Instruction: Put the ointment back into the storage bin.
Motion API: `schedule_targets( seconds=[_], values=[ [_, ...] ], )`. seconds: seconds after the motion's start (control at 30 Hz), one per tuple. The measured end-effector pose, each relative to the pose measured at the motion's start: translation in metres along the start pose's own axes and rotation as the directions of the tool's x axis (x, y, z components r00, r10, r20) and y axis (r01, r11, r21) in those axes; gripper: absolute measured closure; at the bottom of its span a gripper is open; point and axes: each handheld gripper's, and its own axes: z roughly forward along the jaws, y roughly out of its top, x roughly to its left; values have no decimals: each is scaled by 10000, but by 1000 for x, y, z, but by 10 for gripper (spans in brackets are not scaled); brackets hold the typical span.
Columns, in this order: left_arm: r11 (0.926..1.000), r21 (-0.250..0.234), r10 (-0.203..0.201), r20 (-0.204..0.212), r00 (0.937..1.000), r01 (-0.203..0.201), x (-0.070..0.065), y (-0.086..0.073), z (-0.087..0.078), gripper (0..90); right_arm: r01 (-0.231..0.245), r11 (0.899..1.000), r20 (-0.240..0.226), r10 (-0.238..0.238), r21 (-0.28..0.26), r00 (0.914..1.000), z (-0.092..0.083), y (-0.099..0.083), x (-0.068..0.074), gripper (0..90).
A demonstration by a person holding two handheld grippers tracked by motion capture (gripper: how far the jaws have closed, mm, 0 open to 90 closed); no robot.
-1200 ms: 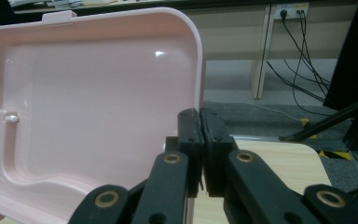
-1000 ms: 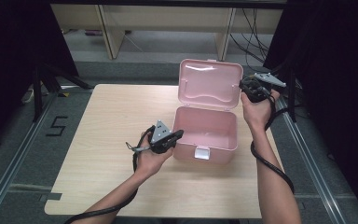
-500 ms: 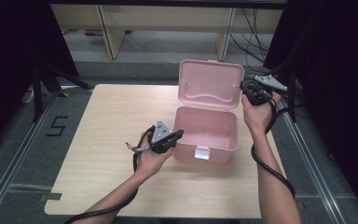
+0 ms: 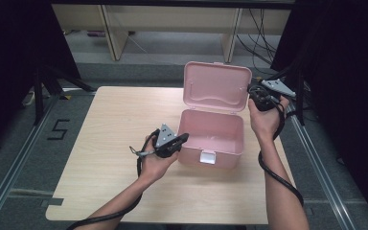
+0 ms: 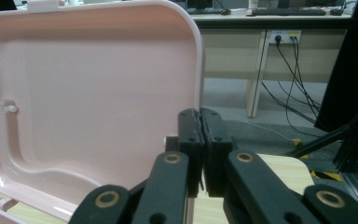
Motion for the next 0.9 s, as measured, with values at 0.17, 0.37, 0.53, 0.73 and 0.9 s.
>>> schedule_targets(
  seconds=[0.17, 0.37, 0.53, 0.73, 0.9],
  values=[
    [10000, -10, -43, -43, 10000, 43, 0, 0, 0, 900, -44, 10000, 91, 45, -67, 9999, -3, -2, 2, 892],
    [9999, -111, -64, -12, 10000, 64, -1, 0, 1, 900, 129, 9996, 153, -125, -248, 9998, -5, -3, 3, 892],
    [10000, -18, -47, -57, 10000, 47, -1, 0, 1, 900, 171, 9995, 188, -166, -269, 9997, -8, -5, 4, 892],
    [10000, -50, -53, -54, 10000, 53, -1, 0, 1, 900, 188, 9986, 166, -180, -487, 9997, -11, -7, 6, 892],
    [10000, -29, -33, -77, 10000, 33, -1, 0, 1, 900, 241, 9984, 166, -233, -518, 9996, -14, -9, 6, 892]
  ],
)
